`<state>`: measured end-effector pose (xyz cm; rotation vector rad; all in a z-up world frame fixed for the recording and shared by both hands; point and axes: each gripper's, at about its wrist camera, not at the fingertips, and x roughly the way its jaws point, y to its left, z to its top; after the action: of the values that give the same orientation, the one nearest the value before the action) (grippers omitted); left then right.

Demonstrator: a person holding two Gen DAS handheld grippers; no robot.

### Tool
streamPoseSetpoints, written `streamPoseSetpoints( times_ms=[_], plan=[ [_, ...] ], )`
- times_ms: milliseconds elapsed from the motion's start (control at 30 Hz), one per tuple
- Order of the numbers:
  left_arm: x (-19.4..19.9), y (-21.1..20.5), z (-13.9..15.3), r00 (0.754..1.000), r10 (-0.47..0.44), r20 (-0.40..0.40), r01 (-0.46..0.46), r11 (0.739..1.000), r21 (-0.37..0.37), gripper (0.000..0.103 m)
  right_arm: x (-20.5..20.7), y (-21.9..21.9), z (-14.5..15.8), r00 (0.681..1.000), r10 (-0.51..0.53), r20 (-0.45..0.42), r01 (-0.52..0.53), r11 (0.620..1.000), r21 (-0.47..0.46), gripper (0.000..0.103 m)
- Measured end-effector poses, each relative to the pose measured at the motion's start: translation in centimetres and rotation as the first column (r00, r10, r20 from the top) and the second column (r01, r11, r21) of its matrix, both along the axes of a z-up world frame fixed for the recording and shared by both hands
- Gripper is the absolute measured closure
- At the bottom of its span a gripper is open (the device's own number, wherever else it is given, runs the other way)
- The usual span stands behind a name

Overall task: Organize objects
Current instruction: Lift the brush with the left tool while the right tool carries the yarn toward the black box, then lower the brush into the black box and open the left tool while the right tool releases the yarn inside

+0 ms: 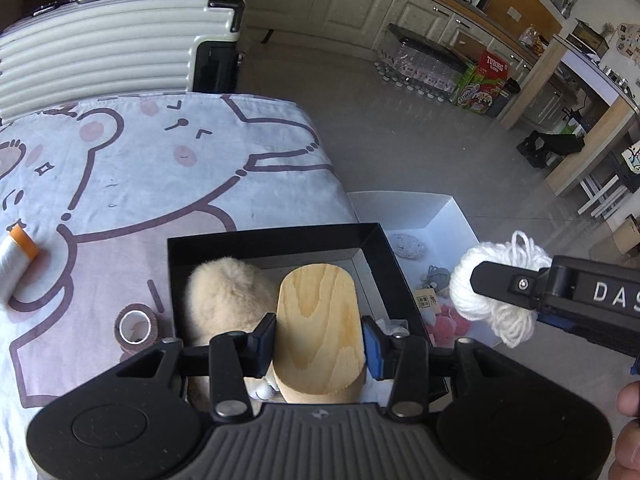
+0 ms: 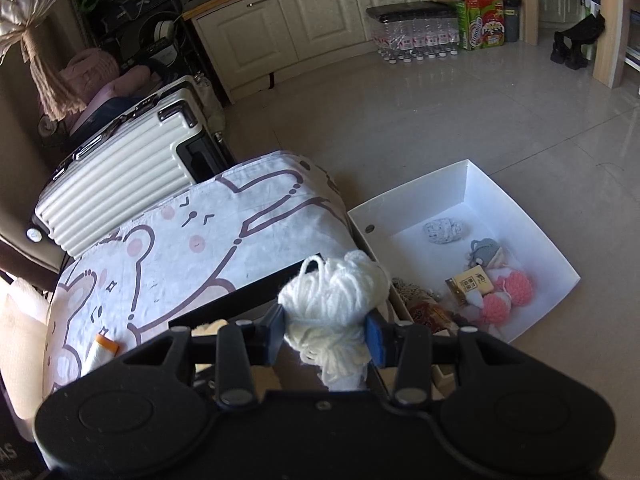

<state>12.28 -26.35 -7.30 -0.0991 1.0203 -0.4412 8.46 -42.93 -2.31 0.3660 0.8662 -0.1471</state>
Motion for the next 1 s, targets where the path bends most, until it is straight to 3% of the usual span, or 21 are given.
streamPoseSetpoints(
  times_ms=[533,733,833,1000],
  plan=[
    [1.2,-3.7,-5.3,0.994,-0.029,-0.104,0.035,0.998,0.057,0.058,1.2,-1.7,-1.7,1.0,0.015,-0.026,-0.014,1.0,0.025,0.06],
    [1.6,-3.6,-5.6,0.995,-0.031,-0.092,0.037,0.997,0.061,0.057,1.8,-1.7,-2.3,0.999,0.019,-0.034,-0.018,0.999,0.031,0.06],
    [1.6,-3.7,-5.7,0.991,-0.058,-0.118,0.063,0.997,0.045,0.048,2.0,-1.5,-2.5,0.999,0.022,-0.036,-0.021,0.999,0.034,0.06],
    [1.8,-3.0,-4.8,0.993,-0.054,-0.107,0.057,0.998,0.019,0.046,2.2,-1.2,-2.6,0.999,0.022,-0.042,-0.02,0.999,0.03,0.06]
  ],
)
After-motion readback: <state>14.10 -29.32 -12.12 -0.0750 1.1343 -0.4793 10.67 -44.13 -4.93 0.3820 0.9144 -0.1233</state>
